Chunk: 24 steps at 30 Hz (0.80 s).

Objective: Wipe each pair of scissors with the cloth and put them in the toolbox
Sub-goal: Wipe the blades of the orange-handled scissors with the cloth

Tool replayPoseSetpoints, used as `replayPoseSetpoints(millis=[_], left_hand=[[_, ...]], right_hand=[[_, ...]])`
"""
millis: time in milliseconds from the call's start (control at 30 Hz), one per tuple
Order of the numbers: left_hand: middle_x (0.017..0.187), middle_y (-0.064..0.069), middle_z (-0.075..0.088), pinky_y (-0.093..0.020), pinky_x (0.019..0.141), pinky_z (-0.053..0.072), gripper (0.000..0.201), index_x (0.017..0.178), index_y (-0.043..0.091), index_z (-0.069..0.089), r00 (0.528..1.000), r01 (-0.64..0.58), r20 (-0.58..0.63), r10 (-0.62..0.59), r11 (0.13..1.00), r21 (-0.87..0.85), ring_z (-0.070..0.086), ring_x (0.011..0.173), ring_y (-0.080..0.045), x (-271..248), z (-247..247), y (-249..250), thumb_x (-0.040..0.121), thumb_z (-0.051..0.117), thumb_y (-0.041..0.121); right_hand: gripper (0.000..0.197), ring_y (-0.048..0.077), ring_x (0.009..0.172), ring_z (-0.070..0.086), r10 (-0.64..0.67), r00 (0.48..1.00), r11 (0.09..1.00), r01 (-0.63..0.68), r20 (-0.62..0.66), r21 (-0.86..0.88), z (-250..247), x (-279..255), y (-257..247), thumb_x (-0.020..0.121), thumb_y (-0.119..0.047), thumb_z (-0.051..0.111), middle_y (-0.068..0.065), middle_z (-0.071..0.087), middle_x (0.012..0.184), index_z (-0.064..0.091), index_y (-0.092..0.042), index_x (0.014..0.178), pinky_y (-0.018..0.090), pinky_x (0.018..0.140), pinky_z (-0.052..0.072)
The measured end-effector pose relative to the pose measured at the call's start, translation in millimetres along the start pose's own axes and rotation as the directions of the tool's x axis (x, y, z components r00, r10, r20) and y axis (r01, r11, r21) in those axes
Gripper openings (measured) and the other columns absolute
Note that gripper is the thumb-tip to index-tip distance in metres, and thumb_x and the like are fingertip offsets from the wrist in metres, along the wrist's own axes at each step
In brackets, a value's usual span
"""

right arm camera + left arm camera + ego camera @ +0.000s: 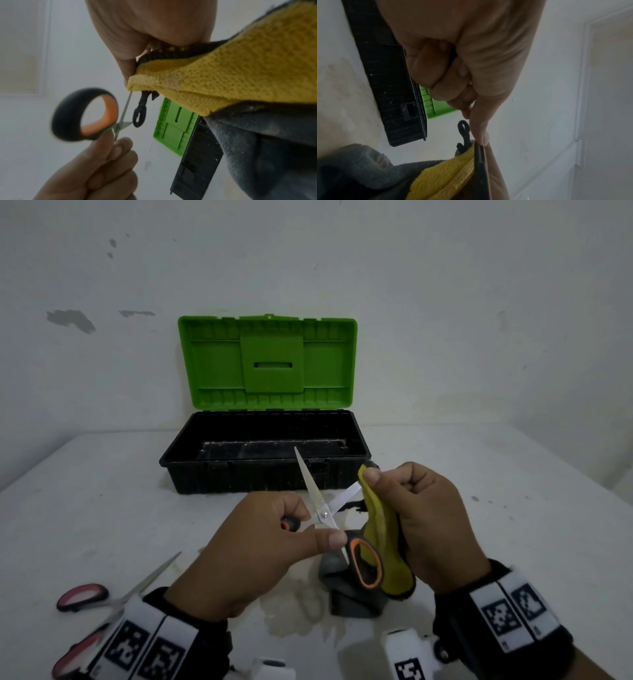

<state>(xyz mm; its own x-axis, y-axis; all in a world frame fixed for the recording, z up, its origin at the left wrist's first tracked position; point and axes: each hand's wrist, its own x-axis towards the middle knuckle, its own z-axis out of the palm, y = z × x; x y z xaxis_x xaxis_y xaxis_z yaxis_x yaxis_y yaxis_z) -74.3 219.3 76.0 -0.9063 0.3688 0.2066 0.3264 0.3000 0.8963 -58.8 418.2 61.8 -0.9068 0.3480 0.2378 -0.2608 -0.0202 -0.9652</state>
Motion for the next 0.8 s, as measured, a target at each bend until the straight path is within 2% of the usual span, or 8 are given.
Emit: replayPoseSetpoints(millis=[133, 167, 267, 333, 433, 533, 700, 800], left_hand=[[0.047, 0.009, 0.034, -0.013, 0.043, 0.03, 0.047, 0.061, 0.01, 0.054, 1.0, -0.022, 0.001, 0.022, 0.998, 0.056, 0.03, 0.045, -0.004, -1.5, -1.8, -0.3, 0.06, 0.084, 0.045], [0.047, 0.009, 0.034, -0.014, 0.043, 0.03, 0.046, 0.06, 0.011, 0.054, 1.0, -0.023, -0.001, 0.023, 0.998, 0.062, 0.029, 0.045, -0.004, -2.0, -1.7, -0.1, 0.06, 0.084, 0.046], [0.048, 0.009, 0.034, -0.015, 0.044, 0.029, 0.049, 0.061, 0.006, 0.054, 0.999, -0.027, -0.018, 0.028, 0.998, 0.056, 0.029, 0.045, -0.005, -2.2, 0.8, -0.7, 0.061, 0.084, 0.045], [0.047, 0.01, 0.033, -0.015, 0.044, 0.03, 0.051, 0.061, 0.004, 0.053, 0.999, -0.028, -0.028, 0.029, 0.998, 0.057, 0.029, 0.045, -0.005, -2.1, 2.4, -0.1, 0.062, 0.085, 0.044], [0.044, 0.012, 0.035, -0.014, 0.043, 0.031, 0.044, 0.056, 0.016, 0.051, 0.998, -0.021, -0.065, 0.027, 0.996, 0.09, 0.031, 0.042, -0.004, -1.5, 1.7, 1.5, 0.063, 0.084, 0.044], [0.044, 0.014, 0.037, -0.015, 0.044, 0.032, 0.044, 0.058, 0.019, 0.051, 0.991, -0.023, -0.13, 0.045, 0.986, 0.165, 0.034, 0.043, -0.004, 2.2, 0.2, -2.5, 0.064, 0.083, 0.048], [0.053, 0.011, 0.04, -0.014, 0.049, 0.035, 0.041, 0.061, 0.022, 0.051, 0.979, -0.038, -0.182, 0.089, 0.962, 0.269, 0.037, 0.046, -0.004, 7.2, 7.8, -4.4, 0.068, 0.082, 0.048], [0.055, 0.009, 0.042, -0.013, 0.052, 0.036, 0.039, 0.063, 0.025, 0.049, 0.973, -0.046, -0.201, 0.115, 0.947, 0.318, 0.038, 0.047, -0.004, 8.4, 13.1, -1.8, 0.07, 0.082, 0.045]], right_hand=[[0.028, 0.02, 0.052, 0.058, 0.004, 0.997, 0.999, -0.001, 0.075, -0.046, 4.3, -10.9, 1.0, 0.066, -0.035, 0.084, 0.009, 0.063, 0.059, 0.064, -0.016, 0.064, 0.03, 0.053, 0.049], [0.03, 0.022, 0.053, 0.058, 0.005, 0.998, 0.999, -0.002, 0.07, -0.048, 2.9, -9.7, 1.2, 0.066, -0.037, 0.086, 0.011, 0.063, 0.06, 0.064, -0.016, 0.063, 0.032, 0.053, 0.05], [0.039, 0.031, 0.059, 0.061, 0.006, 1.0, 1.0, -0.007, -0.017, -0.028, -5.4, 3.1, -0.9, 0.062, -0.046, 0.089, 0.022, 0.066, 0.067, 0.064, -0.016, 0.062, 0.041, 0.06, 0.052], [0.039, 0.033, 0.062, 0.063, -0.01, 0.996, 1.0, 0.008, -0.089, -0.029, -11.4, 12.5, -3.7, 0.063, -0.044, 0.089, 0.026, 0.068, 0.071, 0.065, -0.014, 0.063, 0.039, 0.06, 0.051], [0.033, 0.026, 0.053, 0.059, -0.054, 0.99, 0.995, 0.042, -0.133, -0.091, -16.3, 15.4, -8.8, 0.07, -0.039, 0.081, 0.018, 0.066, 0.061, 0.065, -0.012, 0.065, 0.032, 0.051, 0.048], [0.029, 0.025, 0.053, 0.059, -0.104, 0.99, 0.982, 0.087, -0.094, -0.168, -15.0, 7.9, -12.8, 0.074, -0.035, 0.081, 0.02, 0.066, 0.062, 0.065, -0.013, 0.066, 0.031, 0.052, 0.047], [0.022, 0.012, 0.05, 0.061, -0.145, 0.989, 0.947, 0.149, 0.036, -0.283, 7.6, -6.8, -13.5, 0.076, -0.024, 0.084, 0.004, 0.07, 0.06, 0.068, -0.01, 0.07, 0.024, 0.048, 0.049], [0.021, 0.01, 0.043, 0.06, -0.143, 0.986, 0.943, 0.162, 0.086, -0.29, 22.3, -12.9, -8.0, 0.078, -0.024, 0.083, 0.005, 0.071, 0.06, 0.068, -0.01, 0.071, 0.024, 0.043, 0.048]])
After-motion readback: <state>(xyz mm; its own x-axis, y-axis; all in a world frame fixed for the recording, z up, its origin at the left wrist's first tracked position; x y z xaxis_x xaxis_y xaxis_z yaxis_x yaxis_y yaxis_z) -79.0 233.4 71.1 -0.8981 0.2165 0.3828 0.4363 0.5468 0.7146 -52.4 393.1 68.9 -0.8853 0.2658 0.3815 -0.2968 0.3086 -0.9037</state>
